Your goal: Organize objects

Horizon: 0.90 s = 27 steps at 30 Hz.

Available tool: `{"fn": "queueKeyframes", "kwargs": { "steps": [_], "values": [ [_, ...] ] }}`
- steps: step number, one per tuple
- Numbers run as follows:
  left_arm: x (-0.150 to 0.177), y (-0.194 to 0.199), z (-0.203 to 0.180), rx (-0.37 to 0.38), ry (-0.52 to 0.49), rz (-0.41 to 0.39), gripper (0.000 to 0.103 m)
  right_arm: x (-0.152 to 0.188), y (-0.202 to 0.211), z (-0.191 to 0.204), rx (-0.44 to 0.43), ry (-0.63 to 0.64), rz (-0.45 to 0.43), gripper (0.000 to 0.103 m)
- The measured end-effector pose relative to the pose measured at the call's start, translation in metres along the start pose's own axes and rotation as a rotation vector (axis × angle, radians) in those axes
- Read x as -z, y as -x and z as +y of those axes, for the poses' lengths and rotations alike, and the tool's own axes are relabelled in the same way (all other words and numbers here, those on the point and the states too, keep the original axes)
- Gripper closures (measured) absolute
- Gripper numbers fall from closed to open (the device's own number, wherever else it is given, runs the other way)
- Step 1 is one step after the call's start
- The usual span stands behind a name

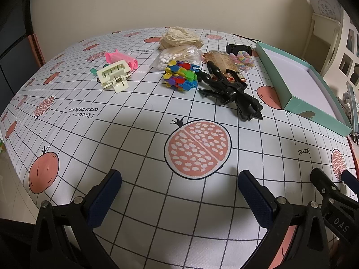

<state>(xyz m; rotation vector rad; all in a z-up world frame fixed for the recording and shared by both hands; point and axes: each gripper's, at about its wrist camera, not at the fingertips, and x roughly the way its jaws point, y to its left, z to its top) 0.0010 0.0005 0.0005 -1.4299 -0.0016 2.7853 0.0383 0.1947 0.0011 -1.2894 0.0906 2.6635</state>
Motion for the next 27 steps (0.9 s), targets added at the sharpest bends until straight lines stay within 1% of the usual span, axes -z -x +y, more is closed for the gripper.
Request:
{"fn": "queueKeyframes", "kwargs": {
  "steps": [3,5,7,10,13,17,21,22,27],
  "values": [
    [-0.001,0.000,0.000,0.003,0.000,0.008,0.000,-0.002,0.000,0.000,-0.001,-0.003,0.013,0.000],
    [-0.004,0.001,0.002,0.026,0.014,0.017,0.000,-0.005,0.000,0.000,-0.014,-0.005,0.024,0.000],
    [-0.009,0.004,0.004,0.044,0.032,0.016,0.000,-0.013,0.006,0.002,-0.020,0.000,0.010,0.000],
    [-0.022,0.009,0.007,0.034,0.049,0.009,0.000,-0.028,0.018,0.010,-0.020,0.031,-0.025,0.000],
    [-0.044,0.012,0.015,0.031,0.086,0.027,0.000,-0.046,0.030,0.019,-0.041,0.062,-0.044,0.000],
    [-0.076,0.017,0.028,0.017,0.108,0.047,0.000,-0.071,0.040,0.030,-0.066,0.103,-0.052,0.000],
    [-0.112,0.018,0.045,0.018,0.146,0.092,0.000,-0.097,0.043,0.039,-0.103,0.116,-0.025,0.000],
    [-0.115,0.019,0.046,0.014,0.152,0.098,0.000,-0.103,0.043,0.041,-0.113,0.116,-0.015,0.000],
    [-0.148,0.009,0.072,-0.003,0.185,0.134,0.000,-0.125,0.038,0.058,-0.132,0.164,0.009,0.000]
  ]
}}
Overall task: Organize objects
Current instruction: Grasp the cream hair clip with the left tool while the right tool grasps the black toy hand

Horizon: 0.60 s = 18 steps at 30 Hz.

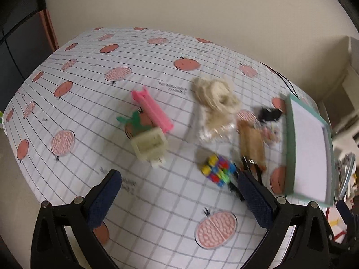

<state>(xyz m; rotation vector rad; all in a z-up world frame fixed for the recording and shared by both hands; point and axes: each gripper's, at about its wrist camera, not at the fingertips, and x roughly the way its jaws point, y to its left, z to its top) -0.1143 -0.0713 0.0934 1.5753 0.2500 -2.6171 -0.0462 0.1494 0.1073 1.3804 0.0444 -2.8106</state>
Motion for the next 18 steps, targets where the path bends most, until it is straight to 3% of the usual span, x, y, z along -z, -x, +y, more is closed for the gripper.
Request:
{"fn": "queueKeyframes", "kwargs": {
  "steps": [7,18],
  "values": [
    [-0.030,-0.030,0.024,-0.030,0.056,0.069,0.000,-0.022,-0.037,0.032,-0.068,0.055,0.094,0.000],
    [-0.044,-0.076,0.036,-0.083,0.083,0.161,0.002,-0.017,-0.091,0.068,-0.119,0.142,0.246,0.004]
  ]
}}
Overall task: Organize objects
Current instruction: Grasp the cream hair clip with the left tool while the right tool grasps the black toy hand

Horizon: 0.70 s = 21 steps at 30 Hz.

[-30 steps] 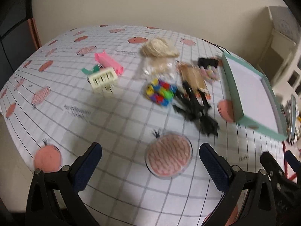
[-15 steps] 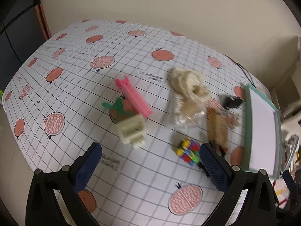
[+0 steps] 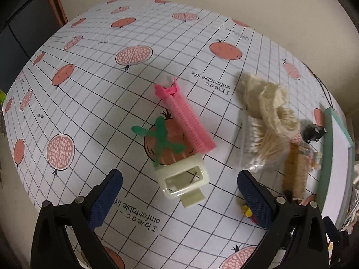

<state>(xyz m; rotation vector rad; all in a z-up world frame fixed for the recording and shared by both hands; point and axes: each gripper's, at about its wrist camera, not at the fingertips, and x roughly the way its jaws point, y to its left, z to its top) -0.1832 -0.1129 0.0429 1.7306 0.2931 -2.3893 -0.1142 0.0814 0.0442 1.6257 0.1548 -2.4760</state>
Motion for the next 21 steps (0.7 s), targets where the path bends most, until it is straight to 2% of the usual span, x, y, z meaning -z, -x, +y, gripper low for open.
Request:
{"fn": "queueKeyframes", "kwargs": {
  "steps": [9,11,13,20,21],
  "values": [
    [0.002,-0.020,-0.003,-0.003,0.006,0.038,0.007,0.006,-0.028,0.002,0.003,0.013,0.077,0.005],
    [0.003,-0.023,-0.003,-0.004,0.008,0.044,0.013,0.008,-0.032,0.004,0.016,0.022,0.089,0.006],
    [0.003,-0.026,-0.002,0.000,0.014,0.054,0.014,0.009,-0.035,0.007,0.014,0.023,0.100,0.006],
    [0.005,-0.032,0.003,-0.005,0.049,0.067,0.015,0.009,-0.038,0.017,0.016,0.036,0.103,0.006],
    [0.005,-0.032,0.003,-0.005,0.049,0.068,0.020,0.009,-0.038,0.017,0.015,0.037,0.102,0.006]
  ]
}}
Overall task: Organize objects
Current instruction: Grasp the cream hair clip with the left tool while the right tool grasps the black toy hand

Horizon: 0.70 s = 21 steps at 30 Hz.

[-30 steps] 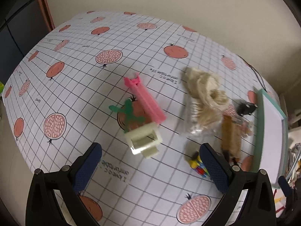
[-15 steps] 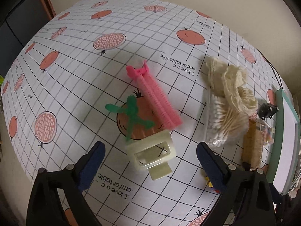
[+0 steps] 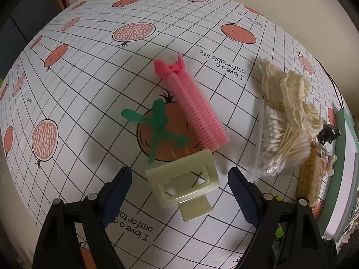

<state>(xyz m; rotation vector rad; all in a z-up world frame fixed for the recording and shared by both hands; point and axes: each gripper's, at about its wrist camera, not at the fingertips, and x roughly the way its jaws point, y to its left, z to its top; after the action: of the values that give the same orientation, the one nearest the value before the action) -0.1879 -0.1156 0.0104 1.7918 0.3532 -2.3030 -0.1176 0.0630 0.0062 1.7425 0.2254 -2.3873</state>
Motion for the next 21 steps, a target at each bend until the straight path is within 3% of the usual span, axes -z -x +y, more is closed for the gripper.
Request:
{"fn": "queueKeyframes", "kwargs": {
  "steps": [2,7,9,18,21],
  "values": [
    [0.000,0.001,-0.001,-0.016,-0.012,-0.009,0.026,0.000,0.001,0.000,-0.003,-0.002,-0.003,0.006],
    [0.001,0.004,0.000,-0.022,-0.008,-0.017,0.029,0.001,0.003,-0.003,-0.006,-0.006,-0.005,0.007],
    [0.001,0.006,0.000,-0.029,-0.006,-0.023,0.036,0.001,0.005,-0.005,-0.005,-0.007,-0.007,0.010],
    [0.003,0.012,0.003,-0.033,-0.007,-0.029,0.043,0.006,0.015,-0.017,-0.006,-0.012,-0.016,0.032],
    [0.004,0.013,0.003,-0.031,-0.009,-0.027,0.043,0.007,0.019,-0.018,-0.008,-0.007,-0.020,0.044]
  ]
}}
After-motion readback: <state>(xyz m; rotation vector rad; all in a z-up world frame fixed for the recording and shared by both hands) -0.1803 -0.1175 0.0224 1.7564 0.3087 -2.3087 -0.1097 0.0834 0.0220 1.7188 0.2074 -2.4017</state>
